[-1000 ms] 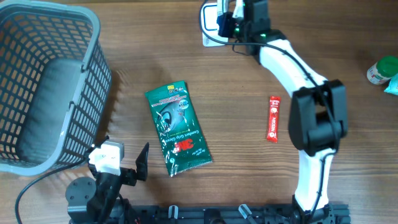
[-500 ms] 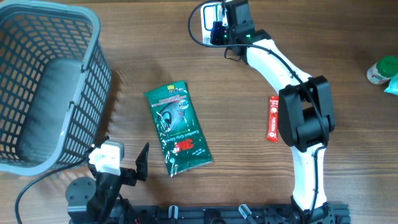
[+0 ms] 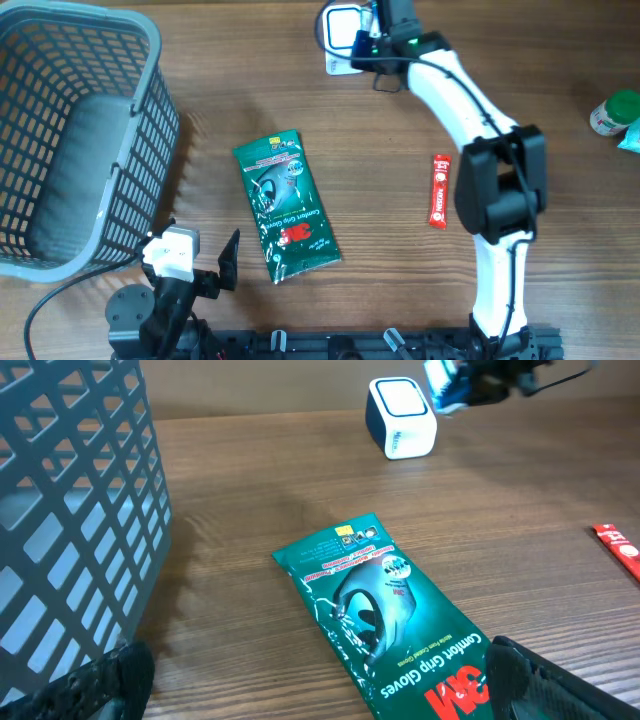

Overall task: Scan the item barcode
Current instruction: 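Move the battery pack right and set it at the table edge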

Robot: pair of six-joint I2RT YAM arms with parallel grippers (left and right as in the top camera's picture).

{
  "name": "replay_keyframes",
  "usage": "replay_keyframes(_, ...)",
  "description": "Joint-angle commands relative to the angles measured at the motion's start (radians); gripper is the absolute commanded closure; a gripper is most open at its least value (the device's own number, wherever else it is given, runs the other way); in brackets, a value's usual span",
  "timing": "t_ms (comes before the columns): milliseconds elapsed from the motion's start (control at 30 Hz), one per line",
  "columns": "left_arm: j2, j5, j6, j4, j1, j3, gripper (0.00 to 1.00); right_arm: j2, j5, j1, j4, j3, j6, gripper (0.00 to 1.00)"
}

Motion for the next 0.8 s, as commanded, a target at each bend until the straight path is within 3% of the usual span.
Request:
replay_keyframes(0,-0.006,0.012,-0.01,0.002,-0.005,-0.006,0.0,-0.134,0.055,-0.08,-0.161,0.039,0.024,0.95)
replay_keyframes(200,-0.006,0.011,-0.01,0.002,-0.005,-0.006,0.0,-0.174,0.292,-0.217,-0.595,0.036,0.118,0.95)
replay_keyframes(300,-0.006,0.012,-0.01,0.002,-0.005,-0.006,0.0,-0.173,0.446,-0.296,-0.72,-0.006,0.203,0.96)
replay_keyframes(667,-0.006,0.012,-0.01,0.002,-0.005,-0.006,0.0,-0.171,0.55,-0.703,-0.614,-0.367,0.254,0.95)
replay_keyframes(700,-0.006,0.012,-0.01,0.002,-0.005,-0.006,0.0,-0.171,0.55,-0.742,-0.609,-0.371,0.25,0.89)
replay_keyframes(733,-0.006,0.012,-0.01,0.002,-0.005,-0.006,0.0,-0.171,0.545,-0.777,-0.602,-0.371,0.244,0.74)
replay_keyframes(767,-0.006,0.012,-0.01,0.002,-0.005,-0.006,0.0,-0.172,0.538,-0.799,-0.598,-0.369,0.239,0.45)
